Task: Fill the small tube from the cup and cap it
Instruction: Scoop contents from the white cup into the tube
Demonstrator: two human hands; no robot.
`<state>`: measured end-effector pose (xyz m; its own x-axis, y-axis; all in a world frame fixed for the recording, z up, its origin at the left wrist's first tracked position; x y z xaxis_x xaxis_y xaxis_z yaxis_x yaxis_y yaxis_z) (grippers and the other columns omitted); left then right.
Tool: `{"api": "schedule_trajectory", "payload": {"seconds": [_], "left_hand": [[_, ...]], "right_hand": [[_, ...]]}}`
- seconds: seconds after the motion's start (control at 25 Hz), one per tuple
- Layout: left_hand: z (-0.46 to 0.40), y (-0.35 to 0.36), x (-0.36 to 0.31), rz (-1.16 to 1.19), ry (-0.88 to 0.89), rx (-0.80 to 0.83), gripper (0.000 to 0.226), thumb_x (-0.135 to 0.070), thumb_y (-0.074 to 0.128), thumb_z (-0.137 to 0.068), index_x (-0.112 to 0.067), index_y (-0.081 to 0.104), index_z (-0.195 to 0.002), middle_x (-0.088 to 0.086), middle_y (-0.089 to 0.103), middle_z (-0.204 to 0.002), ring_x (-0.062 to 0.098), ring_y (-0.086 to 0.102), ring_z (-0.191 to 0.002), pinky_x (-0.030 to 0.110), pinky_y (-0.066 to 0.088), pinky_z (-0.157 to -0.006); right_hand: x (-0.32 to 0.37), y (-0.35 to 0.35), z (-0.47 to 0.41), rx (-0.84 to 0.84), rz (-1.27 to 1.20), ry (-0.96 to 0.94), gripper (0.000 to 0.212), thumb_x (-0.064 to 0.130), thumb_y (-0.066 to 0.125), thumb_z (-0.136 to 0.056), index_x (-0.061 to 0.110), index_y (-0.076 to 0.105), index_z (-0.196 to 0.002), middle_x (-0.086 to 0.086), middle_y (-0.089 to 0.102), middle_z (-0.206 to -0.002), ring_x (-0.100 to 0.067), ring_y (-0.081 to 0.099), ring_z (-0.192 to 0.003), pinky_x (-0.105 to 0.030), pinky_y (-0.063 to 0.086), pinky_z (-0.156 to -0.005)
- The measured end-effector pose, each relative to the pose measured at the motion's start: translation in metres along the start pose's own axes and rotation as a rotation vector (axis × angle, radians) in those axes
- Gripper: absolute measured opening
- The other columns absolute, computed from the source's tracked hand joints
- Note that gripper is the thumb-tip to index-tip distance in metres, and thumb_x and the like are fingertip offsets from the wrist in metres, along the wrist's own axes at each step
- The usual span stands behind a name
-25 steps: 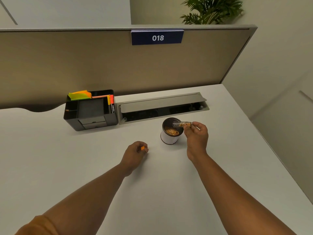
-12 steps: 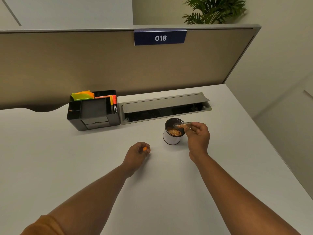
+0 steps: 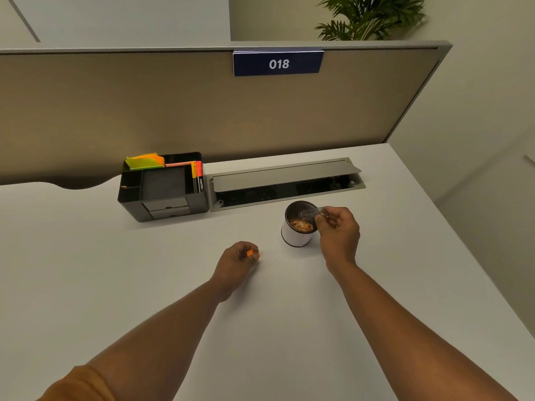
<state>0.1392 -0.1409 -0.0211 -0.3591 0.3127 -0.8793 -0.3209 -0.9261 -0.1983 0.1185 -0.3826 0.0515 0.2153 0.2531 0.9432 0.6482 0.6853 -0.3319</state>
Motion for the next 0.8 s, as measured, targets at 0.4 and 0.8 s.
{"api": "schedule_trajectory", "payload": {"seconds": [0.4,0.8], "left_hand": [[-0.001,0.0,0.002,-0.013,-0.009,0.003,0.013,-0.014,0.064,-0.098,-0.014,0.068,-0.11,0.004,0.067,-0.116,0.023,0.061,-0.107,0.029,0.046,-0.089],[-0.007,-0.004,-0.014,0.048,-0.107,-0.012,0.021,-0.016,0.069,-0.094,-0.016,0.065,-0.114,0.009,0.066,-0.121,0.028,0.063,-0.111,0.034,0.052,-0.089]], "right_hand": [[0.02,0.016,0.002,0.164,0.294,-0.279,0.018,0.012,0.069,-0.092,0.015,0.064,-0.109,-0.008,0.075,-0.106,-0.023,0.071,-0.096,-0.031,0.06,-0.081],[0.013,0.006,-0.002,0.021,0.057,-0.032,0.031,0.008,0.073,-0.089,0.019,0.061,-0.115,0.003,0.067,-0.105,-0.014,0.066,-0.094,-0.008,0.047,-0.066]]}}
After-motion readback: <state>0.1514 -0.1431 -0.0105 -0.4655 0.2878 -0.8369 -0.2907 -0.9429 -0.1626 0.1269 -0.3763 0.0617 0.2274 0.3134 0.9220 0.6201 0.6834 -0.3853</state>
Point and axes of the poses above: each hand's wrist, its own z-axis away from the middle knuckle, its own y-axis out of the palm, x = y × z, the point moved 4 cm from there along -z, towards the middle knuckle
